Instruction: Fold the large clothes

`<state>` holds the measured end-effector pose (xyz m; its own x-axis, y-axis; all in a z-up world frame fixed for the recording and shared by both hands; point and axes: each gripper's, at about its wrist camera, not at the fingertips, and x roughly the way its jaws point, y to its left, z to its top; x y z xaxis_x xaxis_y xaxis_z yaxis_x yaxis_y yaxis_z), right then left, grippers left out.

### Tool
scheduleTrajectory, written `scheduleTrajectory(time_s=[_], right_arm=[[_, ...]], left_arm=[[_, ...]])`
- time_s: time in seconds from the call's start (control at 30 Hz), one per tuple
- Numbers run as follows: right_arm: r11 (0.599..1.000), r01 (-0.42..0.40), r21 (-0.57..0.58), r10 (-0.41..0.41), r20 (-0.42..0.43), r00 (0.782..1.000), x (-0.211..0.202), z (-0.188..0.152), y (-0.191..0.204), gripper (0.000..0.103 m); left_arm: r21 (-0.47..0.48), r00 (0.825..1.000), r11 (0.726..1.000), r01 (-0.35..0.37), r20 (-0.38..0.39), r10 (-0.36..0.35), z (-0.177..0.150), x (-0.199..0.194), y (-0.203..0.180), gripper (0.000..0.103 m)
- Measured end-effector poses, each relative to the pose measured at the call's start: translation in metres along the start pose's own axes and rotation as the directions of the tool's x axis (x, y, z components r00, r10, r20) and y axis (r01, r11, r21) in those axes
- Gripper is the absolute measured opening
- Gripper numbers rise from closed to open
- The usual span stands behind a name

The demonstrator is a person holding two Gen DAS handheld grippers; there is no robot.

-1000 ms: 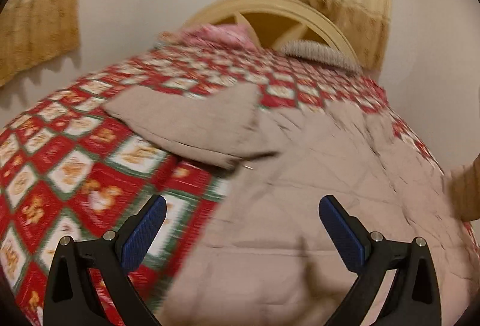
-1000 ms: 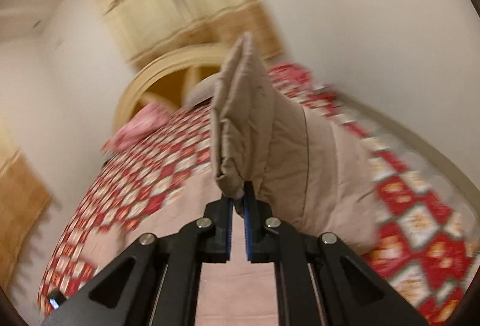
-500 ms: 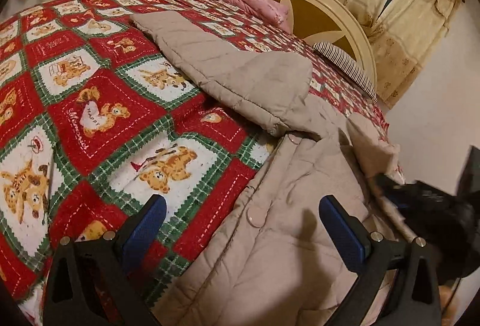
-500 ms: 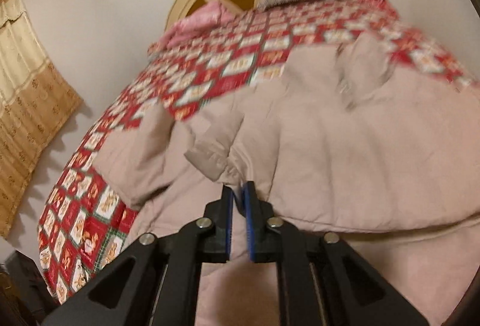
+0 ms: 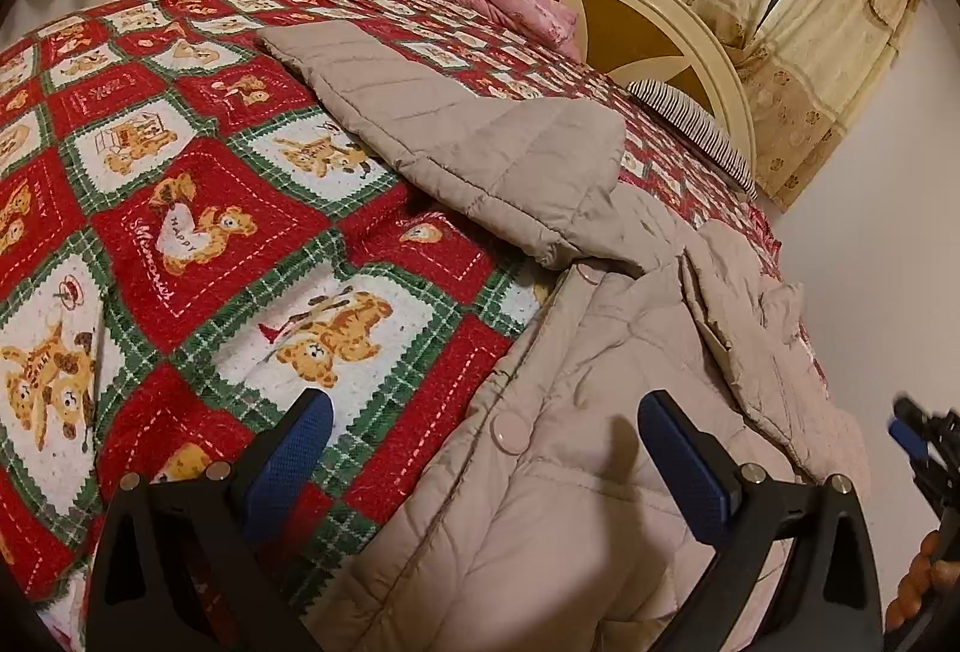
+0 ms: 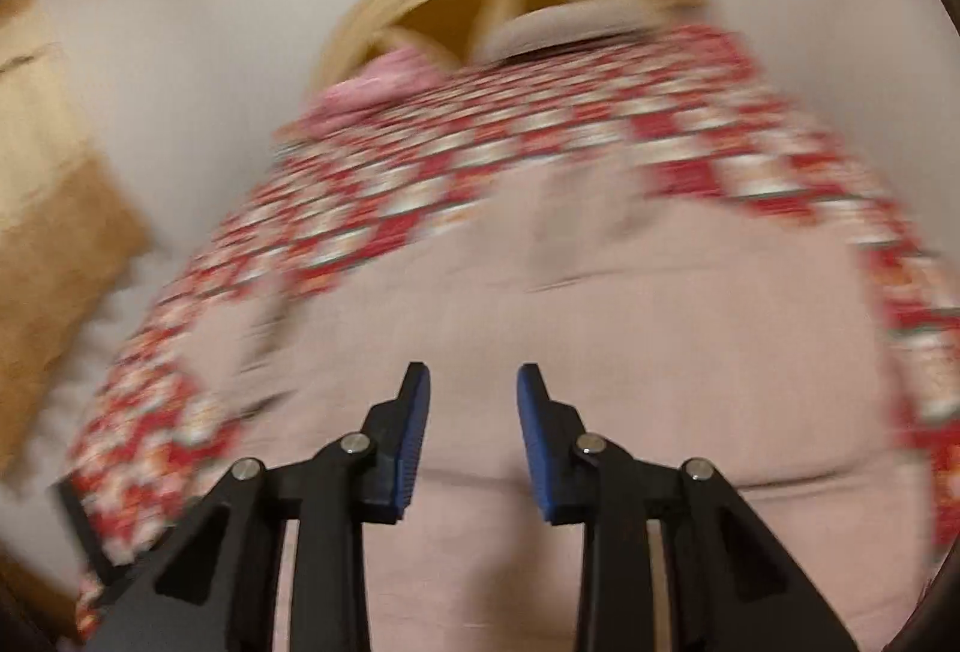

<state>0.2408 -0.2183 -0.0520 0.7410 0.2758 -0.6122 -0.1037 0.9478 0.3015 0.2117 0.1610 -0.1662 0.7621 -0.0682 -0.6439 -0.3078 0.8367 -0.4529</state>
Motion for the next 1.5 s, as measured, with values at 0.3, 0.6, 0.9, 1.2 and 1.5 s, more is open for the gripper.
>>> scheduleTrajectory(time_s=[0.3,0.6,0.9,1.2,1.5], right_arm=[[0.923,0.177,0.342,-0.162,-0.073,0.984,0.039,-0.037,-0.134,0.034],[0.964,0.193,0.183,-0.189,-0.038,0.981,0.048,-0.037,-0.112,0.076],[0.963,0.138,0.231,-0.144,0.009,0.99,0.041,-0.044,-0.123,0.081],[0.964,0.145,0.223,-0.149,0.0,0.989,0.045,-0.045,-0.122,0.082],[0.964,0.141,0.226,-0.144,-0.002,0.99,0.047,-0.046,-0.123,0.083]], left_arm=[[0.02,1.0,0.999,-0.028,-0.008,0.028,0.001,0.003,-0.003,0.102],[-0.025,0.997,0.998,0.061,-0.047,-0.062,0.022,-0.01,0.011,0.102],[-0.19,0.972,0.974,-0.127,0.17,0.16,0.168,-0.006,0.072,0.102],[-0.368,0.982,0.914,-0.169,0.014,0.187,0.197,0.099,0.12,0.102],[-0.141,0.95,0.948,-0.286,0.084,0.299,0.204,0.123,0.096,0.048]])
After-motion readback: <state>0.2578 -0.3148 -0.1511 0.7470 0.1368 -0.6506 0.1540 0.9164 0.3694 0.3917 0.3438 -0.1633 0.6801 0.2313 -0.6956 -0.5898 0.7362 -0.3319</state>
